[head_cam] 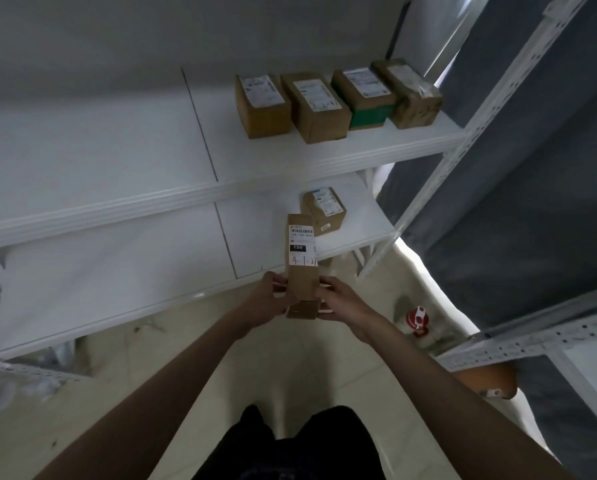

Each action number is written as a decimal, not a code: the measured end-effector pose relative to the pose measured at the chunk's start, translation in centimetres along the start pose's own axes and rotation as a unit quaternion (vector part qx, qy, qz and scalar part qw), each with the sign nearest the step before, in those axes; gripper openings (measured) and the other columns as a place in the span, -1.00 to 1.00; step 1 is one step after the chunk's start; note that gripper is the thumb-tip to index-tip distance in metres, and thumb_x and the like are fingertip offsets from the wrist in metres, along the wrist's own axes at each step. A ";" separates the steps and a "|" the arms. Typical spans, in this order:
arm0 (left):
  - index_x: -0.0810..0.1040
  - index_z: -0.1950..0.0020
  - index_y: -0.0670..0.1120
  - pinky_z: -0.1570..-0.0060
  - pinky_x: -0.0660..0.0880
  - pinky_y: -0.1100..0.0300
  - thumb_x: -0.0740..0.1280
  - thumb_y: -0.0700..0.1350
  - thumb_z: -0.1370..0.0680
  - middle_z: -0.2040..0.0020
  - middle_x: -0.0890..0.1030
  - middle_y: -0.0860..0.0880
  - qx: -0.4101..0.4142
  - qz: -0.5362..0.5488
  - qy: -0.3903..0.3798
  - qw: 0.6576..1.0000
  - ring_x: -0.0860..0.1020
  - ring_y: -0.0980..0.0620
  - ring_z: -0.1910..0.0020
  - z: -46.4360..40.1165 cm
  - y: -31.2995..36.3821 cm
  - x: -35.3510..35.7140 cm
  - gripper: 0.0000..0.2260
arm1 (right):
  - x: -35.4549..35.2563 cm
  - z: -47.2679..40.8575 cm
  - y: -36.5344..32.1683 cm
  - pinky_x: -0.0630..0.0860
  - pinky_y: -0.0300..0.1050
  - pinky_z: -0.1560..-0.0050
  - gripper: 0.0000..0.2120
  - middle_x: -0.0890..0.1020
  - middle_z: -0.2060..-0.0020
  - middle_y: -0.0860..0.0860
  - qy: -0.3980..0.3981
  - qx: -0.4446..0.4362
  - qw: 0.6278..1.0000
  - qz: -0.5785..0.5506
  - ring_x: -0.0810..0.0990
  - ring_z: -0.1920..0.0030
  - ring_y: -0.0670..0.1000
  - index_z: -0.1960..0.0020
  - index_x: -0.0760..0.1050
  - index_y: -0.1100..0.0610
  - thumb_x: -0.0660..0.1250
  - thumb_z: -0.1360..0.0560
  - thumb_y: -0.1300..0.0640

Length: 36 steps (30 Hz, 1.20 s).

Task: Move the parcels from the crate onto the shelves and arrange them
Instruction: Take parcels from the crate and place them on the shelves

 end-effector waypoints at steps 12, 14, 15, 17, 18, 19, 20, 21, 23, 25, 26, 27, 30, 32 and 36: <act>0.30 -0.31 -0.10 -0.15 0.56 -0.02 0.37 -0.05 -0.57 -0.21 0.52 -0.06 -0.078 0.026 0.083 0.993 0.57 -0.04 -0.10 -15.0 1.6 2.9 -0.60 | -8.5 -18.0 -1.3 0.61 -0.14 -0.08 -0.61 0.62 -0.17 0.05 -0.086 0.016 0.992 0.088 0.65 -0.08 -0.01 -0.36 0.44 0.04 0.37 -0.58 -0.02; 0.29 -0.31 -0.09 -0.14 0.55 -0.03 0.37 -0.02 -0.57 -0.20 0.52 -0.04 -0.090 0.033 0.096 0.991 0.56 -0.04 -0.04 -17.8 1.4 4.0 -0.59 | -10.1 -21.4 -1.2 0.60 -0.10 -0.11 -0.62 0.60 -0.17 0.05 -0.106 0.012 0.987 0.116 0.63 -0.11 0.02 -0.37 0.43 0.04 0.36 -0.59 0.00; 0.30 -0.31 -0.09 -0.14 0.55 -0.04 0.38 -0.01 -0.56 -0.21 0.53 -0.04 -0.094 0.040 0.105 0.989 0.56 -0.04 -0.02 -19.3 1.2 4.5 -0.59 | -10.9 -23.1 -1.1 0.61 -0.10 -0.11 -0.61 0.60 -0.18 0.05 -0.118 0.011 0.985 0.125 0.63 -0.11 0.03 -0.38 0.43 0.04 0.35 -0.59 0.00; 0.30 -0.29 -0.08 -0.11 0.54 -0.03 0.38 0.02 -0.55 -0.23 0.53 -0.07 -0.102 0.052 0.125 0.986 0.55 -0.04 -0.02 -22.3 0.8 5.2 -0.58 | -12.1 -26.6 -0.9 0.62 -0.12 -0.05 -0.60 0.61 -0.20 0.07 -0.137 0.013 0.981 0.136 0.64 -0.08 0.02 -0.40 0.44 0.04 0.35 -0.59 0.01; 0.29 -0.29 -0.07 -0.09 0.54 -0.01 0.38 0.03 -0.55 -0.25 0.52 -0.08 -0.108 0.056 0.132 0.984 0.55 -0.04 -0.05 -23.7 0.5 5.5 -0.58 | -12.6 -28.1 -0.6 0.62 -0.12 -0.03 -0.60 0.61 -0.20 0.07 -0.142 0.015 0.980 0.140 0.64 -0.07 0.02 -0.40 0.44 0.05 0.35 -0.59 0.02; 0.29 -0.28 -0.07 -0.05 0.54 0.03 0.38 0.03 -0.55 -0.27 0.52 -0.09 -0.114 0.055 0.138 0.982 0.55 -0.04 -0.07 -25.0 0.2 5.8 -0.58 | -12.9 -29.6 -0.2 0.62 -0.10 -0.04 -0.60 0.61 -0.20 0.09 -0.145 0.018 0.979 0.144 0.64 -0.08 0.04 -0.41 0.43 0.06 0.35 -0.59 0.04; 0.29 -0.29 -0.08 -0.01 0.52 0.08 0.38 0.03 -0.56 -0.30 0.52 -0.10 -0.118 0.048 0.144 0.981 0.54 -0.04 -0.09 -26.3 -0.2 6.2 -0.58 | -13.2 -31.1 0.3 0.62 -0.07 -0.07 -0.60 0.62 -0.19 0.10 -0.149 0.024 0.978 0.145 0.64 -0.10 0.06 -0.42 0.43 0.07 0.34 -0.60 0.07; 0.29 -0.29 -0.09 0.01 0.48 0.11 0.37 0.02 -0.56 -0.32 0.52 -0.10 -0.122 0.038 0.151 0.980 0.54 -0.06 -0.12 -27.5 -0.7 6.4 -0.59 | -13.4 -32.4 0.8 0.61 -0.05 -0.09 -0.59 0.62 -0.20 0.11 -0.152 0.029 0.977 0.147 0.64 -0.12 0.08 -0.43 0.42 0.08 0.34 -0.60 0.09; 0.29 -0.28 -0.11 0.02 0.44 0.14 0.36 0.02 -0.56 -0.34 0.51 -0.11 -0.130 0.017 0.157 0.979 0.53 -0.13 -0.22 -29.8 -1.8 6.7 -0.59 | -13.6 -34.9 1.9 0.61 -0.07 -0.07 -0.59 0.61 -0.21 0.14 -0.156 0.037 0.976 0.145 0.63 -0.16 0.11 -0.43 0.41 0.10 0.33 -0.60 0.14; 0.29 -0.28 -0.13 0.02 0.44 0.13 0.37 0.01 -0.56 -0.34 0.51 -0.12 -0.137 0.004 0.158 0.978 0.52 -0.14 -0.25 -32.0 -3.0 6.8 -0.58 | -13.7 -37.4 3.2 0.60 -0.12 -0.01 -0.59 0.60 -0.21 0.15 -0.155 0.041 0.977 0.137 0.63 -0.17 0.13 -0.43 0.40 0.10 0.33 -0.60 0.17; 0.29 -0.27 -0.13 0.02 0.44 0.12 0.38 0.01 -0.56 -0.34 0.51 -0.13 -0.139 -0.003 0.155 0.978 0.51 -0.14 -0.26 -33.1 -3.8 6.7 -0.58 | -13.7 -38.6 4.0 0.61 -0.14 0.01 -0.58 0.61 -0.20 0.15 -0.156 0.044 0.978 0.130 0.63 -0.16 0.13 -0.44 0.39 0.10 0.34 -0.59 0.17; 0.29 -0.27 -0.12 0.01 0.45 0.11 0.38 0.00 -0.56 -0.35 0.50 -0.13 -0.140 -0.009 0.153 0.978 0.51 -0.15 -0.26 -34.2 -4.6 6.6 -0.59 | -13.6 -39.8 4.9 0.61 -0.14 0.02 -0.56 0.61 -0.18 0.14 -0.158 0.048 0.979 0.123 0.64 -0.14 0.12 -0.44 0.39 0.11 0.35 -0.58 0.16; 0.29 -0.26 -0.14 0.00 0.46 0.09 0.38 -0.04 -0.56 -0.34 0.51 -0.15 -0.144 -0.027 0.148 0.978 0.51 -0.18 -0.27 -37.1 -6.9 6.7 -0.60 | -13.0 -42.6 7.2 0.63 -0.15 0.09 -0.54 0.62 -0.15 0.11 -0.154 0.053 0.979 0.120 0.66 -0.10 0.08 -0.42 0.40 0.11 0.40 -0.55 0.12; 0.28 -0.26 -0.15 -0.01 0.47 0.08 0.37 -0.05 -0.57 -0.33 0.51 -0.16 -0.146 -0.037 0.147 0.978 0.51 -0.18 -0.26 -39.0 -8.3 6.8 -0.62 | -12.8 -44.2 8.1 0.60 -0.21 0.21 -0.55 0.61 -0.16 0.10 -0.147 0.052 0.980 0.126 0.65 -0.07 0.04 -0.42 0.40 0.08 0.38 -0.56 0.12; 0.28 -0.27 -0.13 -0.12 0.48 0.01 0.38 -0.06 -0.56 -0.36 0.47 -0.15 -0.138 -0.041 0.143 0.979 0.49 -0.18 -0.27 -42.0 -10.3 6.8 -0.60 | -12.8 -47.2 9.1 0.56 -0.26 0.26 -0.59 0.61 -0.18 0.10 -0.139 0.036 0.979 0.145 0.63 -0.02 0.01 -0.40 0.42 0.06 0.33 -0.57 0.17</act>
Point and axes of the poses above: each hand's wrist, its own z-axis away from the middle knuckle, its own x-axis out of the palm, y = z × x, the point moved 4 cm from there along -z, towards the middle knuckle
